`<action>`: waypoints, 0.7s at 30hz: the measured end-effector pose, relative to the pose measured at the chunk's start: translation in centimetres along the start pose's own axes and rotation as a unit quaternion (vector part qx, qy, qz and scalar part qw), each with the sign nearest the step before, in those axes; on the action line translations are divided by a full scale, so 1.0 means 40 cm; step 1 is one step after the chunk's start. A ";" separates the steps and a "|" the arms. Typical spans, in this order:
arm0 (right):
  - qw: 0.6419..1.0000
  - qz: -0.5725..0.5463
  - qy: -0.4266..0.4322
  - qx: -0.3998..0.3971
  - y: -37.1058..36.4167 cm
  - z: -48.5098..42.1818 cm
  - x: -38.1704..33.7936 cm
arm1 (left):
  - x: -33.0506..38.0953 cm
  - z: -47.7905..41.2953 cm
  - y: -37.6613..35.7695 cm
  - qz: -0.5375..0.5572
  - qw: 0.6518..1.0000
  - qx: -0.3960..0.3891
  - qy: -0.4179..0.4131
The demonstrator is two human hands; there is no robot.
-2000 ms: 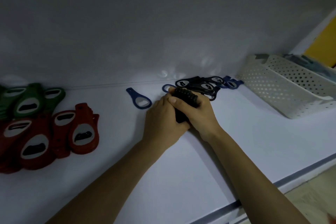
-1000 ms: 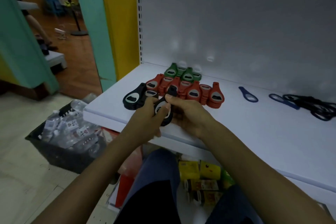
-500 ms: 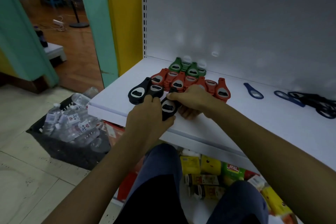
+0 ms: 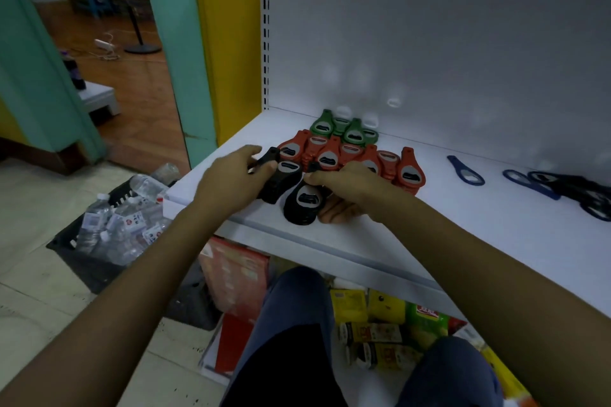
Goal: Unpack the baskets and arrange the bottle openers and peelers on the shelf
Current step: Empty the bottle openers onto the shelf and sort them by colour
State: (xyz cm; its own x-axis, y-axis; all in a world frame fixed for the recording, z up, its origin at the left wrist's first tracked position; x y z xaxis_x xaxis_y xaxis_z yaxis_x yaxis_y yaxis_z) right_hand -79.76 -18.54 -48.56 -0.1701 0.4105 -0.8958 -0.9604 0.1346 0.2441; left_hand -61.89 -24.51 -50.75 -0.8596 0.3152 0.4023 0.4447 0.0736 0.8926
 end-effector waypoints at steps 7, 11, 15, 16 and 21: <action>0.999 -0.034 0.017 0.030 -0.037 -0.023 -0.014 | -0.015 -0.014 -0.019 0.043 0.999 -0.022 -0.012; 0.998 -0.035 0.019 0.039 -0.038 -0.030 -0.015 | -0.012 -0.015 -0.023 0.043 0.999 -0.026 -0.019; 0.998 -0.025 0.026 0.043 -0.036 -0.032 -0.012 | -0.011 -0.013 -0.023 0.046 0.998 -0.024 -0.017; 0.998 -0.022 0.030 0.044 -0.034 -0.030 -0.010 | -0.009 -0.012 -0.020 0.049 0.999 -0.018 -0.015; 0.993 0.044 0.084 0.074 0.004 -0.004 0.002 | 0.062 -0.011 0.009 0.032 0.989 0.106 -0.095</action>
State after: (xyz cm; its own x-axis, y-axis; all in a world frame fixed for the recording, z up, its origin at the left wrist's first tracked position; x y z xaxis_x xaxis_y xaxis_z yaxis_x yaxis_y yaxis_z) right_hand -79.99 -18.64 -48.66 -0.2981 0.2729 -0.9147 -0.8993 0.2410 0.3650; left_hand -63.98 -24.13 -49.34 -0.7739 0.4958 0.3939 0.5574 0.2381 0.7954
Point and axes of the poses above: each hand's wrist, its own z-axis away from the middle knuckle, its own y-axis out of the back of the hand, x = y × z, the point moved 1 cm from there along -z, towards the middle knuckle, and after that the axes turned 14 degrees about -z, right-handed, at the moved point
